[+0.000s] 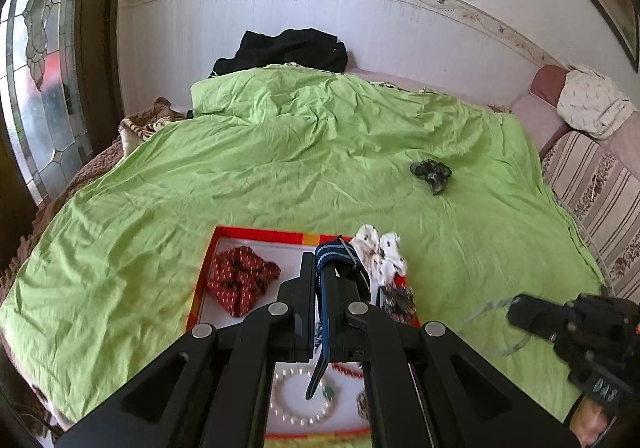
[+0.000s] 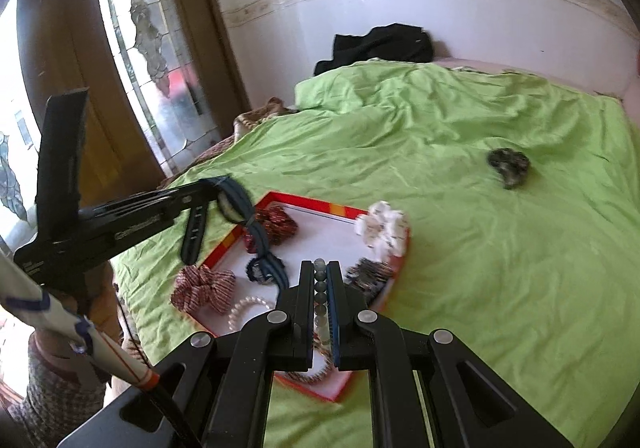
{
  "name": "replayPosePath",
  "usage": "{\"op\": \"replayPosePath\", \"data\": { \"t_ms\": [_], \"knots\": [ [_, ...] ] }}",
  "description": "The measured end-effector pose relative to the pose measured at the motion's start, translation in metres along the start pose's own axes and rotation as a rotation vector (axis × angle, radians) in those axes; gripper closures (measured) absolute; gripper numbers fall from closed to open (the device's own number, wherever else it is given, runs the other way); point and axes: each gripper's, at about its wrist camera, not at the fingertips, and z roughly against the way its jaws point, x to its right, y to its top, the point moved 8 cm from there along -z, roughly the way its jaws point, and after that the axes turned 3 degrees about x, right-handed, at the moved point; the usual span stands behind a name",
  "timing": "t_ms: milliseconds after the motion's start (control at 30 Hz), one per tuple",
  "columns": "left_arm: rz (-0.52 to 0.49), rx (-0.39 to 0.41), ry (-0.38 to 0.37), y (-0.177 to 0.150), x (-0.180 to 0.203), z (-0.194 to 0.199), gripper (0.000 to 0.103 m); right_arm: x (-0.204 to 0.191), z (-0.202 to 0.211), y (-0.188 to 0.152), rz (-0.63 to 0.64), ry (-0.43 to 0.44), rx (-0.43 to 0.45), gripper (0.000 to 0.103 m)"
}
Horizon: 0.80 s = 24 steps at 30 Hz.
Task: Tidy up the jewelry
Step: 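Lay the watch strap in the tray with left gripper while right releases the white bracelet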
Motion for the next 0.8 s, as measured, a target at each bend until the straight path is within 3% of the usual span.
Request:
{"op": "replayPosePath", "data": {
  "t_ms": [400, 800],
  "knots": [
    [0.029, -0.069, -0.100, 0.013, -0.003, -0.088, 0.101, -0.016, -0.073, 0.000, -0.008, 0.056, -0.099, 0.096],
    [0.072, -0.186, -0.084, -0.013, -0.038, -0.166, 0.101, -0.012, -0.144, -0.011, -0.110, 0.157, -0.193, 0.096]
  ]
}}
